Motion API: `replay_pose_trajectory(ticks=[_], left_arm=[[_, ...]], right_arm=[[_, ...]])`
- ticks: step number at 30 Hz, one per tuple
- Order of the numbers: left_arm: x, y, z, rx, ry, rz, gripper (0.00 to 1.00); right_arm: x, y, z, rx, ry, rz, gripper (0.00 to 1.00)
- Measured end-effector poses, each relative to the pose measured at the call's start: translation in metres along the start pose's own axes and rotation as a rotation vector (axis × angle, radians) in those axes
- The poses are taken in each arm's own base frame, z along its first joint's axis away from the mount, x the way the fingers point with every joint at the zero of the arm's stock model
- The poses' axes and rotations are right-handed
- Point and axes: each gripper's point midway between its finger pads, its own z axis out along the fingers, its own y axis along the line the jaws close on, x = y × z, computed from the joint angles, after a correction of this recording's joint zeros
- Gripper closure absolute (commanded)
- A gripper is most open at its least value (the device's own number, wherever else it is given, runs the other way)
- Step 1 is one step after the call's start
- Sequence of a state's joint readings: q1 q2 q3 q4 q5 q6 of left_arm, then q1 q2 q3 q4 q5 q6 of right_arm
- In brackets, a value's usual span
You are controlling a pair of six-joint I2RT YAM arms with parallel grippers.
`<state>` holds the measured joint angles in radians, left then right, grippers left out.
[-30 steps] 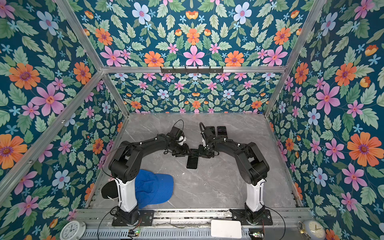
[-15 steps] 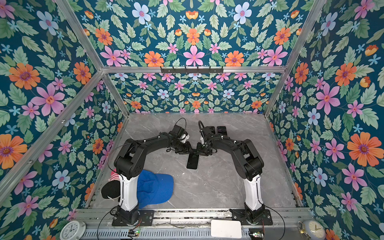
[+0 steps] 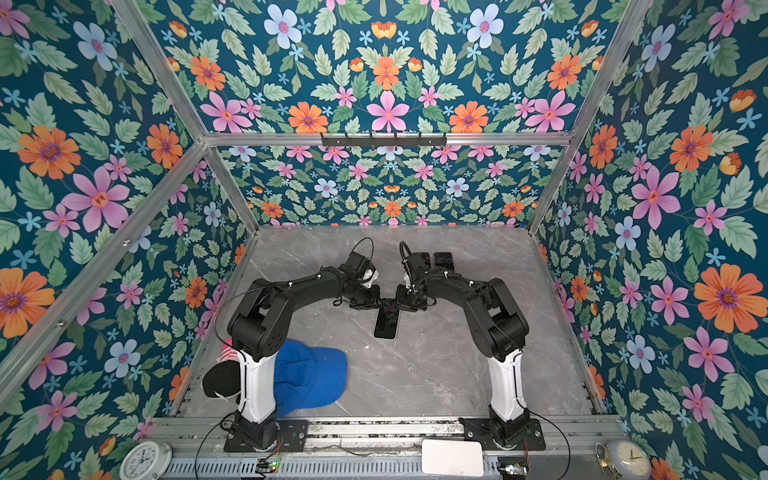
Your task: Put the phone into the phone case
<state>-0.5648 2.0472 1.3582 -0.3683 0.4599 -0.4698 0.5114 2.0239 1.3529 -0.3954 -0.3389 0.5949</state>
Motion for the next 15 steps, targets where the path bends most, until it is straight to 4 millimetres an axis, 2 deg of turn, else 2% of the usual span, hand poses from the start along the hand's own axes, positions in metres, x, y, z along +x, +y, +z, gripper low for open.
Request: replay_pose_trajectory(ticks=[8,11,15], left_arm=[[0.003,-0.001,-0.002,-0.02,-0.001,0.003,0.83],[0.004,0.0,-0.003,-0.027,0.002,0.001,0.81],[0.014,0.001,-0.009,-0.047,0.021,-0.023,0.73]], right_arm=[[-0.001,-0.001,-0.001,0.003,-0.008,0.001,0.91],[-0.002,-0.001,-0.003,0.001,-0.02,-0.004,0.86],[0.003,0.003,-0.006,-0.01,-0.018,-0.018,0.77]])
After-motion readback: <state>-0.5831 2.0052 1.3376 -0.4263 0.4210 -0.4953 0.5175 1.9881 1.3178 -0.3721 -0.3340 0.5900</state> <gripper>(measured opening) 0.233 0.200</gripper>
